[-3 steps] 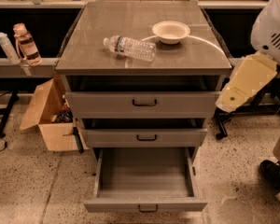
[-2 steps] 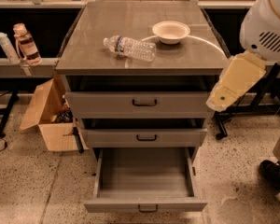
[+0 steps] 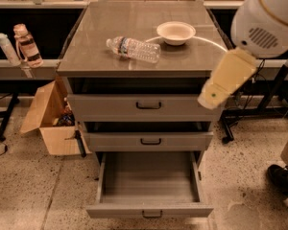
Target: Place water bottle into bottom drawer
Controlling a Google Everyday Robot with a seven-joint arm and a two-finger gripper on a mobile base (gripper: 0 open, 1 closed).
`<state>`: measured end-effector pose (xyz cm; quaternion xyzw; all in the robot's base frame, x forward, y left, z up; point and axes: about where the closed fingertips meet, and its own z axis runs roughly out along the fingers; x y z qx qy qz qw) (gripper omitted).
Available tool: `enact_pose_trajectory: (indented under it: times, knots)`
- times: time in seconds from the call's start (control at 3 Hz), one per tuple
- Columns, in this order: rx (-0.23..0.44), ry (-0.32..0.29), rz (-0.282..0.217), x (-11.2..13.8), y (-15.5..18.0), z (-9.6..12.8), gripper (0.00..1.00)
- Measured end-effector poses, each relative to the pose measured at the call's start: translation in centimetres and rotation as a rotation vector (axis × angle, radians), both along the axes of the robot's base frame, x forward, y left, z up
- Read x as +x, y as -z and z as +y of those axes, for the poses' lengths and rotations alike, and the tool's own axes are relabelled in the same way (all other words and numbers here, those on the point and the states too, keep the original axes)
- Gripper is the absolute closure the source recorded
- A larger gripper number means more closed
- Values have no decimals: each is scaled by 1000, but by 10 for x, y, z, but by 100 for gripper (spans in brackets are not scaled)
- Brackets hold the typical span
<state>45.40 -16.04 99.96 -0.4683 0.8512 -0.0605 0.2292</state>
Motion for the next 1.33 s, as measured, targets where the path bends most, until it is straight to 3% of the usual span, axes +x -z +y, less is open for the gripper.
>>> enact_pose_trajectory:
  times: [0.33,0.67,1.0,1.33]
  knots:
    - [36,-51,-54,30,-9,48,0]
    - [51,-93,-90,51,-14,79,0]
    - [58,-107,-113,59,-20,86,0]
    - [50,-104,-144,98,-25,90,0]
